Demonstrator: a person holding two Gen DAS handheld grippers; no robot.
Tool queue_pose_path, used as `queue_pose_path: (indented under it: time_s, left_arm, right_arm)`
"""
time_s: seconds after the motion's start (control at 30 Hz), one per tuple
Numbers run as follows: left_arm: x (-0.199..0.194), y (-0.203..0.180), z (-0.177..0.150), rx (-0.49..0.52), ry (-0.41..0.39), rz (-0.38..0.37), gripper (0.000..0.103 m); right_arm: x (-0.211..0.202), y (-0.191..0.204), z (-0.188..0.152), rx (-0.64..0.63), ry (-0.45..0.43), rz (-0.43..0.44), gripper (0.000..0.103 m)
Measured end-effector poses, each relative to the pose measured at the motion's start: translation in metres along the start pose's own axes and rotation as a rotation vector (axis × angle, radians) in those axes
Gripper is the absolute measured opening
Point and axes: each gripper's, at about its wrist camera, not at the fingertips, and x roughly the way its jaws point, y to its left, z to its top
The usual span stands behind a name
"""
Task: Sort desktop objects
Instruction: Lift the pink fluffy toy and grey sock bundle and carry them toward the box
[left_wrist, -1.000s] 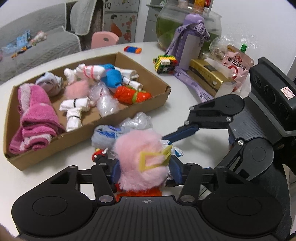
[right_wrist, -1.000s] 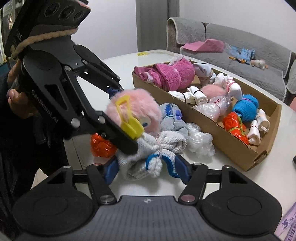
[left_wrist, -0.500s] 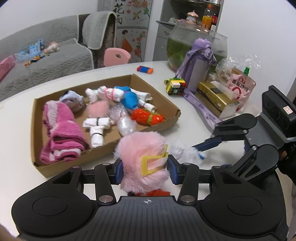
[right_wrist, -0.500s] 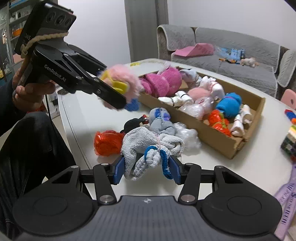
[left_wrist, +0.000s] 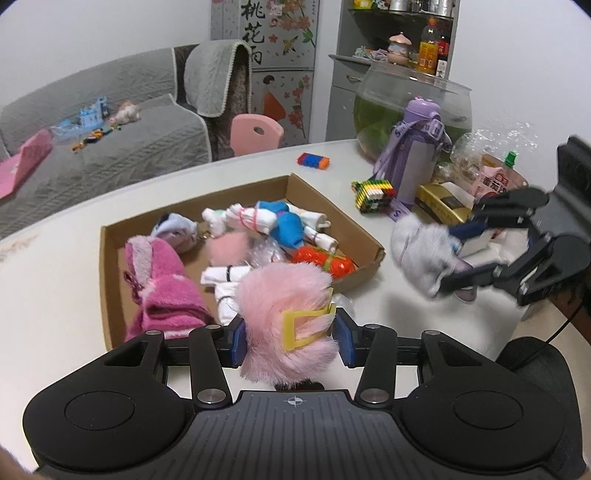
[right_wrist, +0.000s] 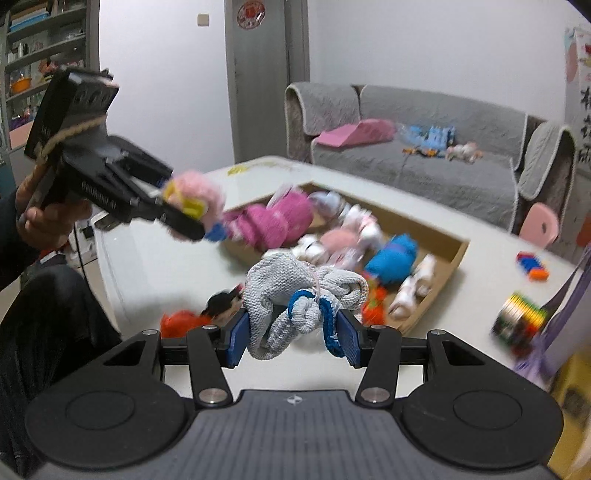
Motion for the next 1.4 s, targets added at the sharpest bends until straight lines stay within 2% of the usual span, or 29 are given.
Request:
queue_pose_path:
  time_s: [0.33,0.7,1.07,1.4]
  left_arm:
    - [0.001,-0.001,0.021,0.024,-0.019,0.054,0.053]
    - [0.025,0.003,0.059,0.051,-0.007,0.081,0.053]
    - [0.067,0.016,0.093,0.049,0.047,0.114,0.052]
    - [0.110,0.039,0.096,-0.018,0.122,0.115,0.051]
  right_arm:
    - [-0.018,-0.020,0.046,-0.055,-0.077,-0.059,0.047]
    - [-0.003,-0.030,0.083,-0.100,-0.095,-0.069,0.047]
    - [0.022,-0.052,0.103,-0.102,-0.073,-0.081,0.047]
    - [0.061,-0.076,0.099,-0.040,0.012,-0.099,0.047]
